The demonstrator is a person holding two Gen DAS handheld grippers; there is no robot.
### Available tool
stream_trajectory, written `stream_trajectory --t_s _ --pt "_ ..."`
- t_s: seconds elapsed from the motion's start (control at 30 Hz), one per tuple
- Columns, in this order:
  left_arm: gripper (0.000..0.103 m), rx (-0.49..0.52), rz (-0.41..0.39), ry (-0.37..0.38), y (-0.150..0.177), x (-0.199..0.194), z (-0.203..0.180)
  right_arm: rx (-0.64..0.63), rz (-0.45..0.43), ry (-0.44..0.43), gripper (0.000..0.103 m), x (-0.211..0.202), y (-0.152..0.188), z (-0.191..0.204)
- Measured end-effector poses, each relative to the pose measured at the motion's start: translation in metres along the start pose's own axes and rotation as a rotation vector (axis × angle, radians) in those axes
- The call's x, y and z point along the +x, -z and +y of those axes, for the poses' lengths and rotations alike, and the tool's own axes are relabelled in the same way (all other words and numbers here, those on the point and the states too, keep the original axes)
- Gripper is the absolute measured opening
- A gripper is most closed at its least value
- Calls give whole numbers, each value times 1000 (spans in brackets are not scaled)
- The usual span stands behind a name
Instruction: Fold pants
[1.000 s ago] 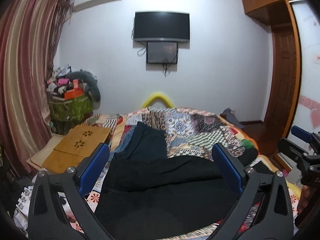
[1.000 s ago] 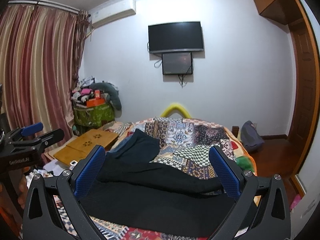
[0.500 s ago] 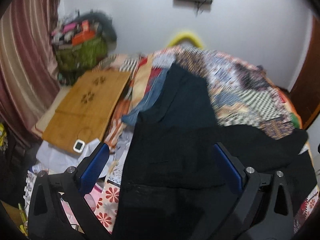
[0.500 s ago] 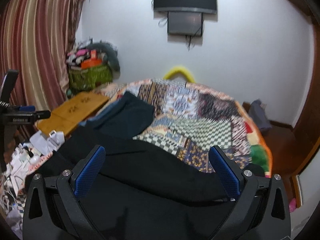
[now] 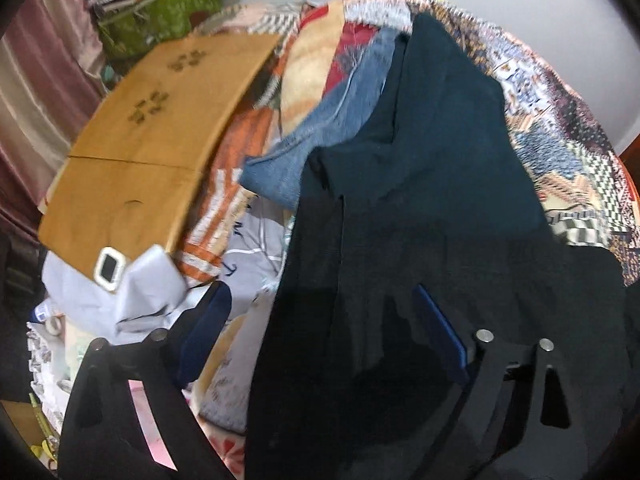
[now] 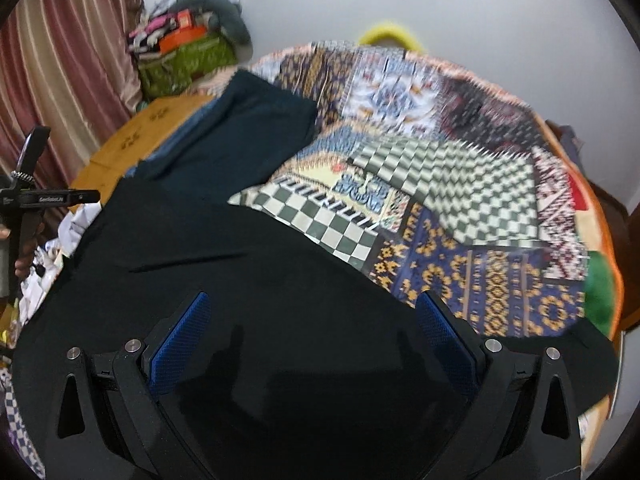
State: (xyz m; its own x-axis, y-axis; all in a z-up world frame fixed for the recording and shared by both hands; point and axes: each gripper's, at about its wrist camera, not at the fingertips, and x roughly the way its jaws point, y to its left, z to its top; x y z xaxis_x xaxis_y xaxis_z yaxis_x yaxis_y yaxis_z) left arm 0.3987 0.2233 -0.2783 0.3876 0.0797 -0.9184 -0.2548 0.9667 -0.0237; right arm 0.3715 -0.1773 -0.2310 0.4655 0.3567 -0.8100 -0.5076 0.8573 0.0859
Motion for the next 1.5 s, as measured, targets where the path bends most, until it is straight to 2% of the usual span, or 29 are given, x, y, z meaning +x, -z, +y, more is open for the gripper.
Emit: stream_trajectory --t_s 0.17,0.23,0.27,0.4,0.53,0.57,0.6,0.63,0.67,0.7,0.73,0.87,1.07,1.17,1.33,1.5 --pt "80 -9 27 -3 -12 30 -5 -19 70 -30 93 32 -13 -5" --pt "73 -7 32 15 -15 37 -5 -28 90 -29 88 43 -16 -6" --pt "66 -6 36 29 -15 40 -6 -31 98 -32 87 47 -18 -6" --pt "43 3 37 76 -14 44 -13 -19 139 -88 64 60 -19 -7" --pt "31 34 2 42 -11 35 -18 9 146 -132 40 63 -15 -3" --pt "26 39 -3 39 -10 32 -18 13 143 -134 38 63 -13 -1" --pt "18 45 -8 36 -9 29 -18 9 142 -131 34 62 -11 1" --pt "14 52 -17 15 -8 24 -19 3 141 -130 28 62 -11 3" --pt "13 58 -22 11 -7 21 -20 -4 139 -129 22 61 -10 4" --pt "13 64 -31 7 -6 16 -20 -12 139 -125 12 60 -9 6" --pt "12 74 -45 -3 -5 10 -19 -21 140 -125 8 58 -8 8" --pt "12 94 -99 -34 -11 -15 -17 -68 70 -49 5 45 -10 16" --pt "11 72 -213 -1 -28 -69 -12 -49 -100 -1 5 -3 -41 9" --pt "11 79 -250 19 -26 -94 -12 -73 -133 10 5 -22 -50 15" --pt "10 93 -264 35 -3 -120 -5 -119 -147 -5 5 -52 -33 33" --pt "10 109 -278 33 39 -147 2 -137 -152 -23 5 -74 -2 46"
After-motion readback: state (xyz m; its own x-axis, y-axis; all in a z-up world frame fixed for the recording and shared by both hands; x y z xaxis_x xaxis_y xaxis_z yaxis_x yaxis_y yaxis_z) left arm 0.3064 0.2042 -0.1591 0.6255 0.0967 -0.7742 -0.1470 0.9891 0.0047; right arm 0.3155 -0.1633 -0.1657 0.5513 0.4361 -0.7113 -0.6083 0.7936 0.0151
